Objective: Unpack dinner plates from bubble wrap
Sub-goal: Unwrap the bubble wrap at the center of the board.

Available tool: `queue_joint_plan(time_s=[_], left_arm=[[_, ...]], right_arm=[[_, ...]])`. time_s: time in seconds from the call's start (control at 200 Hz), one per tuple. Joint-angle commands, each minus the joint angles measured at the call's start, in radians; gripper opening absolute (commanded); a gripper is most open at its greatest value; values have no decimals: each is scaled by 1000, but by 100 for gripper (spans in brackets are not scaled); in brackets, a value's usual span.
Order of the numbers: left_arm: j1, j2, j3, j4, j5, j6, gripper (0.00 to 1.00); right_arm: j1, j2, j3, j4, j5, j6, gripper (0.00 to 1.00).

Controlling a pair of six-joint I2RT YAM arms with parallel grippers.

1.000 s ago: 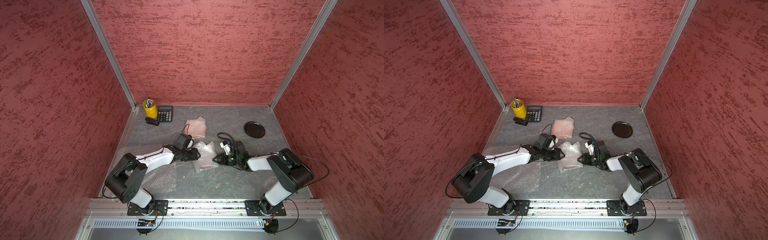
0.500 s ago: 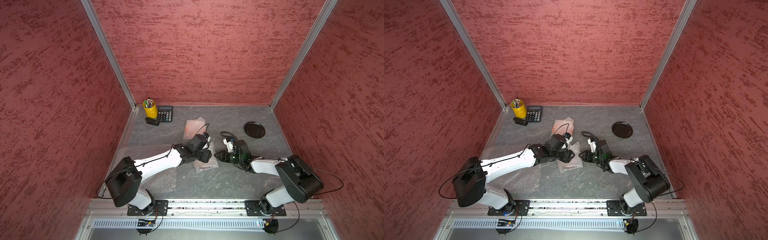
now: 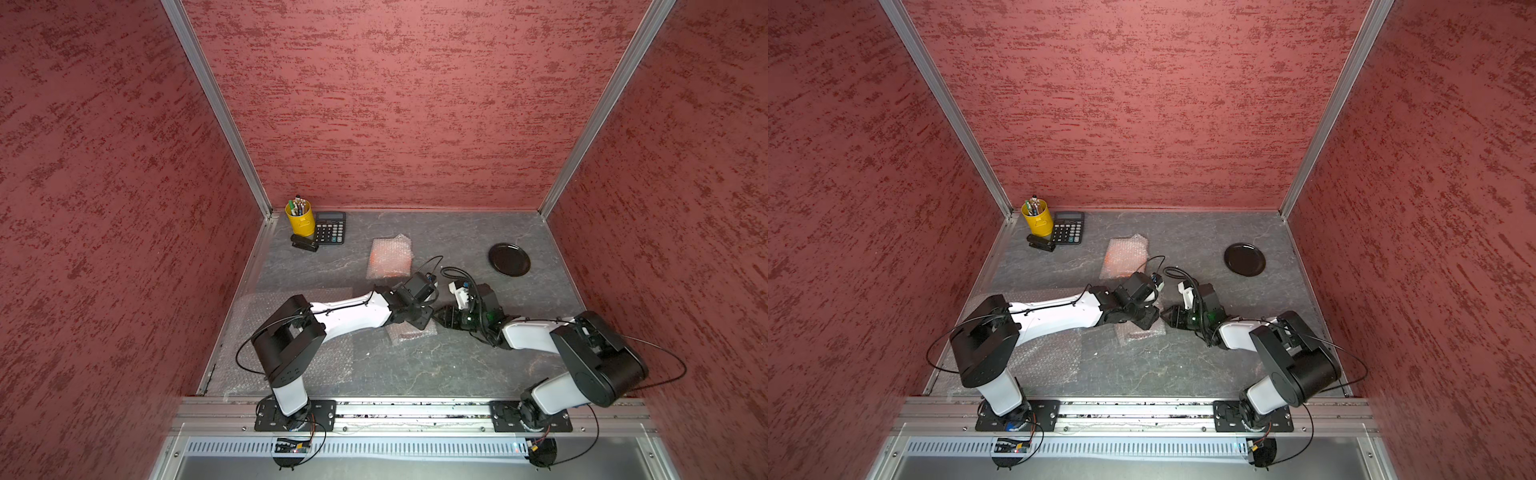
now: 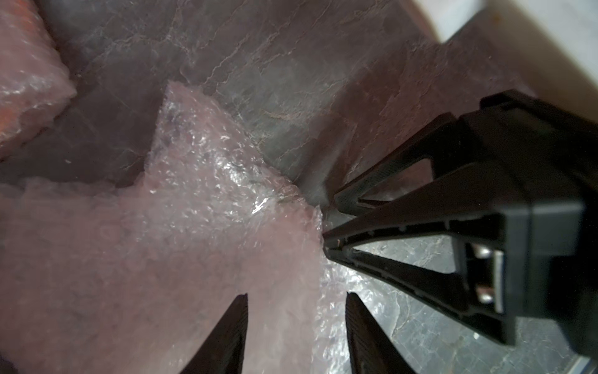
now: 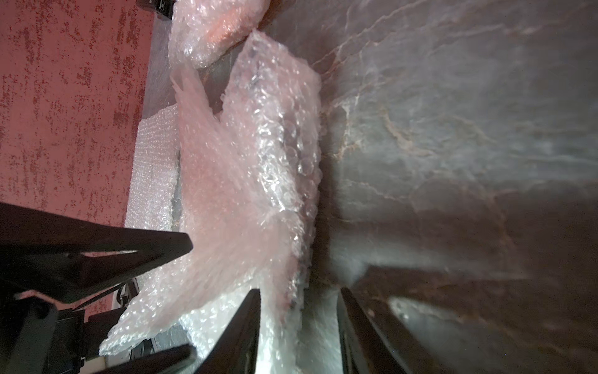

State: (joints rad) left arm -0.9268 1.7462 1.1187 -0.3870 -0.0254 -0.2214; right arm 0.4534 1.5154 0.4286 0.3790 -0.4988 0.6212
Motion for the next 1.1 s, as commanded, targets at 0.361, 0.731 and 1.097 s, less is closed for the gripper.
queue_joint_plan(time_s=[0.361, 0.731, 1.097], left_arm=[[-14, 46, 28, -15, -65, 23, 33], [-41, 28, 13, 3, -126, 16, 10], [-33, -26, -36, 59, -117, 4, 0]], right_arm=[[-4, 15, -7, 58, -5, 29, 41], [-4, 59, -1, 112, -35, 55, 41], [-5, 130, 10, 168, -44, 108, 35]])
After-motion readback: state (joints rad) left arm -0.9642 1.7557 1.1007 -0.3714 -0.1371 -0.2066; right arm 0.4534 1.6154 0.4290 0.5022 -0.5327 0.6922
